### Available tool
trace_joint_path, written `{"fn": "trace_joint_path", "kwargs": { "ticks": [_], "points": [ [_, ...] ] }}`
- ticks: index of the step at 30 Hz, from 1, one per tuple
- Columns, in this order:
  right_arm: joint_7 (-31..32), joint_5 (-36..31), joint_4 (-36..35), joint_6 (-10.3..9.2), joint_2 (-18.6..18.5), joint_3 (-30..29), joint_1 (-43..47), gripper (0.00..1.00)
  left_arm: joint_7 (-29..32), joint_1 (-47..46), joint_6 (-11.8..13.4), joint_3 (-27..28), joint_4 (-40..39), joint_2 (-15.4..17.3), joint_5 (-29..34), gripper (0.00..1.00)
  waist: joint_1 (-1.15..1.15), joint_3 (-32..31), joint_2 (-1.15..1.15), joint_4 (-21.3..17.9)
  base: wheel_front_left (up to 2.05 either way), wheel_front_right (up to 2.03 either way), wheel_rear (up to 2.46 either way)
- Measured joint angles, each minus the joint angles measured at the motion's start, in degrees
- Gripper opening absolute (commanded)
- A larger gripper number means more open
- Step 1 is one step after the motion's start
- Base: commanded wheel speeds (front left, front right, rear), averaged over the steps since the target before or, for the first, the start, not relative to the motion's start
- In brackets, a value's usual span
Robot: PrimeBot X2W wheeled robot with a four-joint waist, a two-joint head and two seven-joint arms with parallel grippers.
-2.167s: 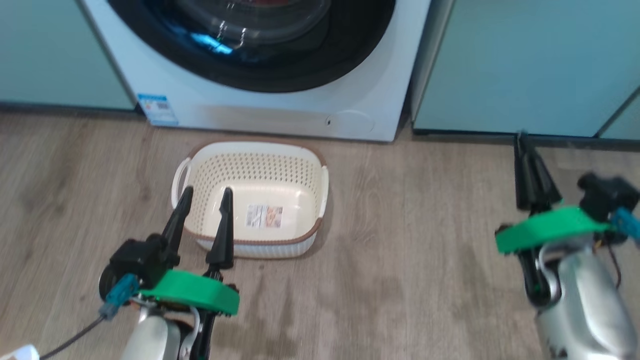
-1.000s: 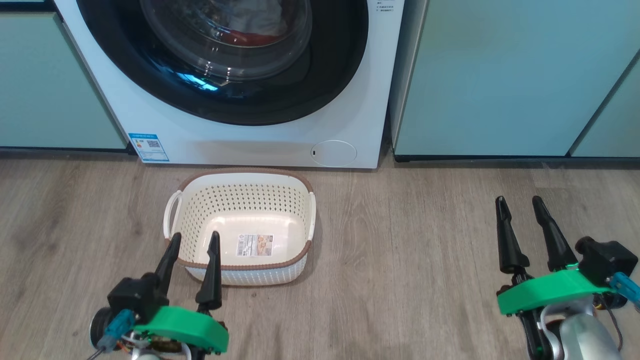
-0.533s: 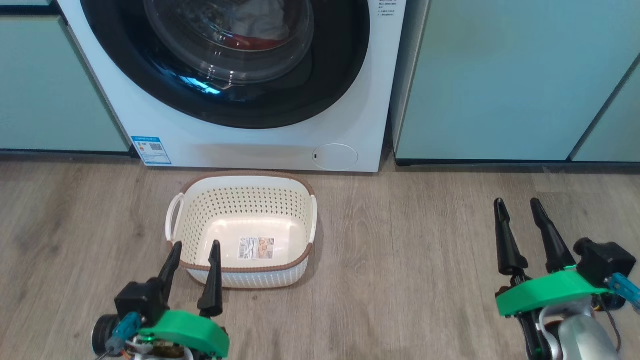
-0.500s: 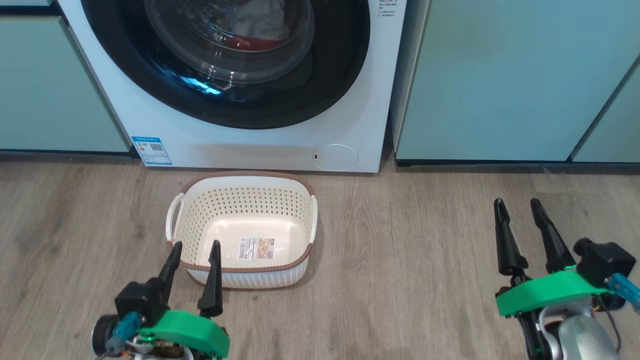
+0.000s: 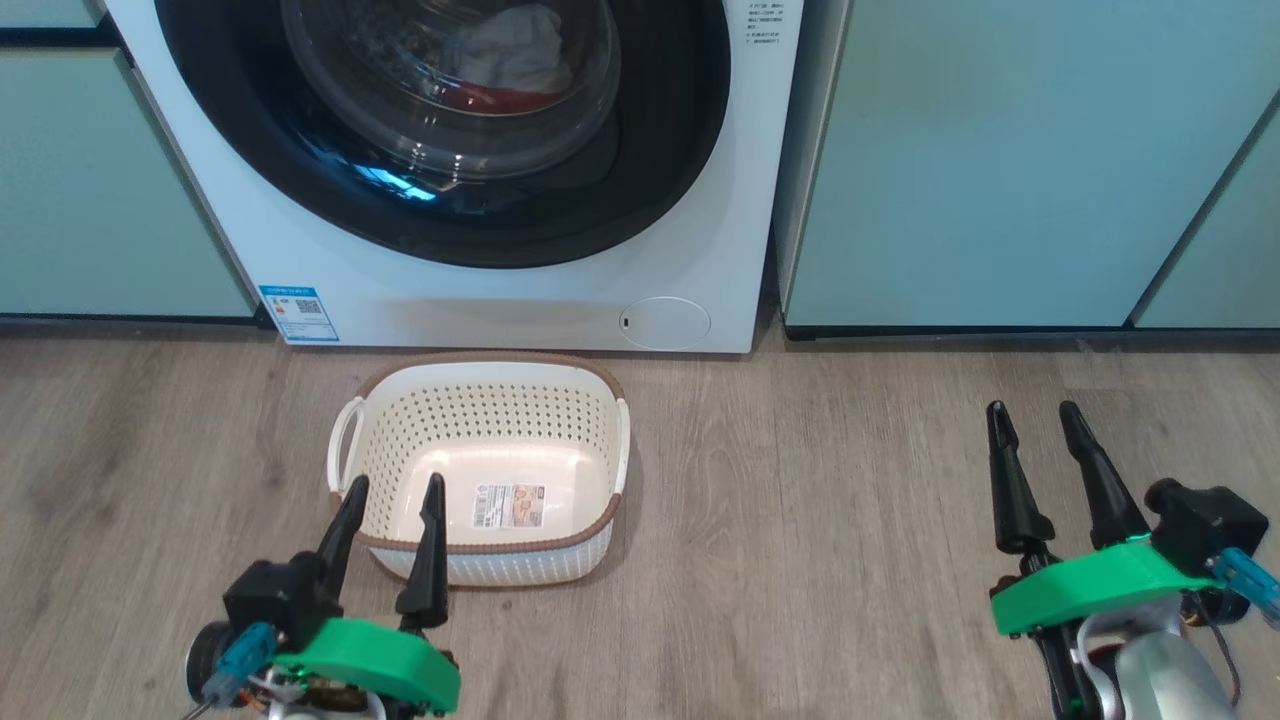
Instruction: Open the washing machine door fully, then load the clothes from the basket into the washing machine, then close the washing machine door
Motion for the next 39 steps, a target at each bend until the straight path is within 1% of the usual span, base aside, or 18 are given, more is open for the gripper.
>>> {"fn": "trace_joint_path", "kwargs": {
  "ticks": [3,5,13,15,16,22,30,32,39],
  "points": [
    [0.00,0.00,0.00,0.00,0.01,0.00,0.00,1.00,0.00,0.01,-0.49,-0.01,-0.59,0.00,-0.87,1.00,0.00,0.24,0.00,-0.10,0.00,0.00,0.00],
    [0.00,0.00,0.00,0.00,0.01,0.00,0.00,1.00,0.00,0.01,-0.51,0.03,-0.63,0.00,-1.88,1.00,0.00,0.37,0.00,-0.14,0.00,0.00,0.00],
    [0.00,0.00,-0.01,0.00,0.02,-0.04,-0.01,1.00,0.00,0.01,-0.52,0.04,-0.92,0.00,-2.46,1.00,0.00,0.76,0.00,-0.41,0.00,0.00,0.00],
    [0.00,-0.01,-0.02,0.00,0.02,-0.04,-0.01,1.00,0.00,0.01,-0.55,0.04,-0.55,0.00,-3.92,1.00,0.00,0.85,0.00,-0.46,0.00,0.00,0.00],
    [0.01,0.00,0.49,0.00,0.02,-0.02,0.01,0.00,0.11,0.03,-0.48,0.00,0.23,-0.04,-4.14,0.00,0.00,0.87,0.00,-0.48,0.00,0.00,0.00],
    [0.45,0.41,4.50,0.01,0.09,0.04,2.55,0.00,0.69,2.37,-0.47,-0.12,4.15,-0.20,-4.79,0.00,0.00,0.92,0.00,-0.47,0.00,0.00,0.00],
    [1.60,5.23,4.54,0.01,0.13,-0.05,2.94,0.00,1.87,2.26,-0.55,0.12,4.37,-0.19,-9.51,0.00,0.00,1.05,0.00,-0.43,0.00,0.00,0.00],
    [2.05,6.34,4.52,0.01,0.13,-0.11,2.94,0.00,2.13,2.24,-0.97,0.25,4.38,-0.19,-10.66,0.00,0.00,1.08,0.00,-0.41,0.00,0.00,0.00],
    [3.19,10.50,4.46,0.01,0.15,-0.31,2.93,0.00,3.14,2.16,-1.25,0.94,4.59,-0.19,-14.73,0.00,0.00,1.19,0.00,-0.37,0.00,0.00,0.00]
  ]
}}
